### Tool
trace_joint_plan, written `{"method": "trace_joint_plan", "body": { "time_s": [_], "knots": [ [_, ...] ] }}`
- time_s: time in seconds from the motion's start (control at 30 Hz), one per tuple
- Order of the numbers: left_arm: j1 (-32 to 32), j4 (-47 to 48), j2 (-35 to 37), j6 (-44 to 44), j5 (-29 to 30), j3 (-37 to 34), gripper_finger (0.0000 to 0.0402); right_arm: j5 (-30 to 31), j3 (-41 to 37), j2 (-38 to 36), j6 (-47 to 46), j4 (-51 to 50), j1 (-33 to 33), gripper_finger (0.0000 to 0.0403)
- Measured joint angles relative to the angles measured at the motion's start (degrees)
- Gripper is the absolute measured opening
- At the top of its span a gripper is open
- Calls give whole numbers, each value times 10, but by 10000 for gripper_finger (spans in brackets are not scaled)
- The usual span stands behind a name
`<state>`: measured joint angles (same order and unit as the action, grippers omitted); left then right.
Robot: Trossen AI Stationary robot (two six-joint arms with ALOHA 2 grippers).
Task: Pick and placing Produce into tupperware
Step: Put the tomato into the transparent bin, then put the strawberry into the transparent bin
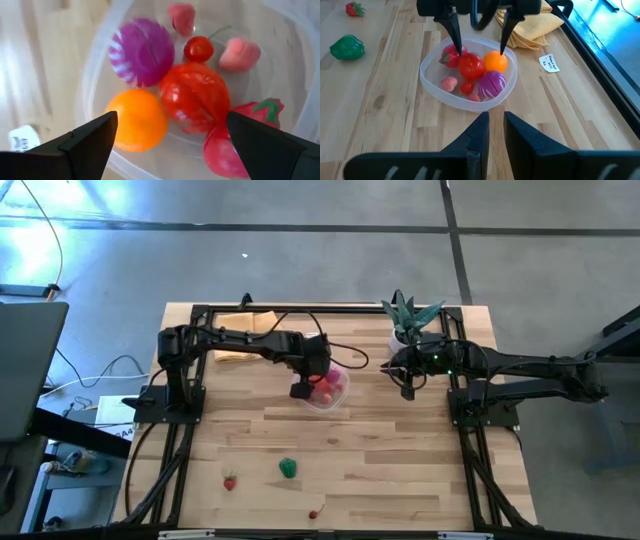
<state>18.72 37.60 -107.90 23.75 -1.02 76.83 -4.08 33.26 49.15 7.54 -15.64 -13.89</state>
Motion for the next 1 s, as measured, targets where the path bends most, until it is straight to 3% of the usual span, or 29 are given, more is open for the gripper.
{"method": "trace_joint_plan", "body": {
  "time_s": [0.4,0.67,0.87,1.0],
  "knots": [
    [-3,159,0,-1,5,125,362,0,0,0,0,0,0,46],
    [-61,345,0,-68,6,221,333,0,0,0,0,0,0,46],
    [-159,425,16,-154,92,244,307,0,0,0,0,0,0,46],
    [-244,457,40,-264,168,234,296,0,0,0,0,-2,0,46]
  ]
}}
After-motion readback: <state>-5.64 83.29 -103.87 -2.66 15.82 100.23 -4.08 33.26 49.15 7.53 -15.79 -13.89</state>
